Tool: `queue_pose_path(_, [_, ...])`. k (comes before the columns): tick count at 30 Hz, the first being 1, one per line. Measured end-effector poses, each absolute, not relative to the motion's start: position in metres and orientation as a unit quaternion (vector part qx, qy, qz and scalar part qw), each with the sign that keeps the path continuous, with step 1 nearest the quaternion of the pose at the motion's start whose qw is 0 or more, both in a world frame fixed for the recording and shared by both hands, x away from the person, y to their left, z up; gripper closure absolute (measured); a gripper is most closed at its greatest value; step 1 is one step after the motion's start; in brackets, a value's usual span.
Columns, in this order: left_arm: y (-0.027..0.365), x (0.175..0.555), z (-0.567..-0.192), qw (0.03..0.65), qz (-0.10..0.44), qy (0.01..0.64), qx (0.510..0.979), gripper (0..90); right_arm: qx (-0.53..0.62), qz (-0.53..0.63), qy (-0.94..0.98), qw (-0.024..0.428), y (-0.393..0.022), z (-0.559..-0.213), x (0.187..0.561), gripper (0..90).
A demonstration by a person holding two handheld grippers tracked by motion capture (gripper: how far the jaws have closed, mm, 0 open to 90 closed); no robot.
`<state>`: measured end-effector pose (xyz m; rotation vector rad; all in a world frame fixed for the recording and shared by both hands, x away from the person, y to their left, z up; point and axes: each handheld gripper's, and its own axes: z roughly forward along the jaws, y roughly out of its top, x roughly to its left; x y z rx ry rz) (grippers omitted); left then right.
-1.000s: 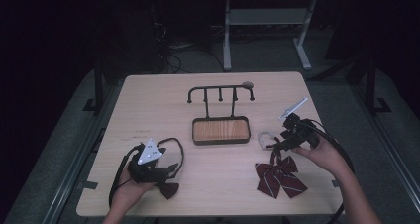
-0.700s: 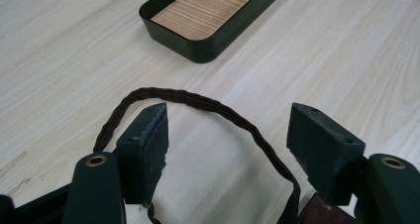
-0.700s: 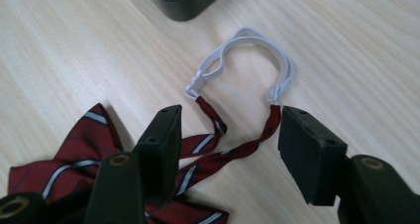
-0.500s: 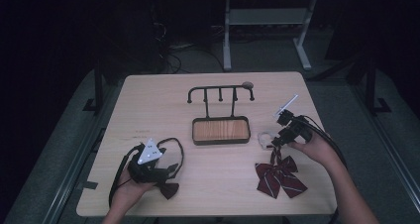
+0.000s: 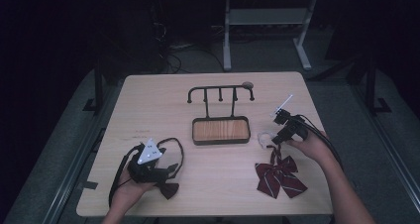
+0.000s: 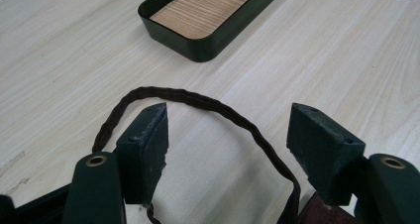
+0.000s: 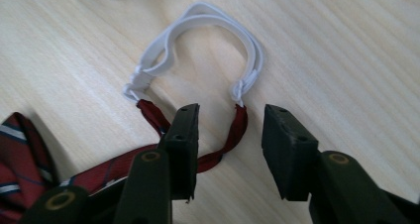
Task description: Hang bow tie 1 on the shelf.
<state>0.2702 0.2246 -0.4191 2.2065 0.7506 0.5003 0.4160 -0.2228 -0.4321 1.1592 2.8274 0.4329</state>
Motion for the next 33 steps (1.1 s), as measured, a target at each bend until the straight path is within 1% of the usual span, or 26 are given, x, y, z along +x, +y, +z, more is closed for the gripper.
queue_pose_path(2, [0.2245, 0.2702, -0.4193, 0.370, 0.195, 0.293, 0.860, 33.0, 0.376, 0.137, 0.916, 0.028, -0.2228, -0.4328, 0.4163, 59.8])
queue_pose_path(3, [0.2244, 0.2702, -0.4192, 0.370, 0.195, 0.292, 0.860, 33.0, 0.378, 0.134, 0.916, 0.029, -0.2235, -0.4343, 0.4174, 61.9])
queue_pose_path(9, [0.2243, 0.2703, -0.4194, 0.370, 0.196, 0.292, 0.860, 33.0, 0.380, 0.128, 0.916, 0.032, -0.2241, -0.4366, 0.4189, 67.6])
queue_pose_path(14, [0.2244, 0.2702, -0.4193, 0.370, 0.195, 0.293, 0.860, 33.0, 0.377, 0.124, 0.917, 0.036, -0.2228, -0.4381, 0.4196, 70.3])
queue_pose_path(22, [0.2248, 0.2702, -0.4190, 0.370, 0.195, 0.292, 0.860, 33.0, 0.366, 0.108, 0.923, 0.049, -0.2176, -0.4406, 0.4185, 78.9])
queue_pose_path(24, [0.2249, 0.2702, -0.4190, 0.370, 0.195, 0.292, 0.860, 33.0, 0.366, 0.107, 0.923, 0.049, -0.2173, -0.4407, 0.4183, 80.1])
queue_pose_path(28, [0.2249, 0.2702, -0.4189, 0.370, 0.195, 0.292, 0.860, 33.0, 0.361, 0.105, 0.926, 0.048, -0.2172, -0.4406, 0.4180, 85.2])
queue_pose_path(33, [0.2250, 0.2702, -0.4191, 0.371, 0.195, 0.293, 0.859, 33.0, 0.362, 0.110, 0.925, 0.044, -0.2192, -0.4376, 0.4161, 86.7])
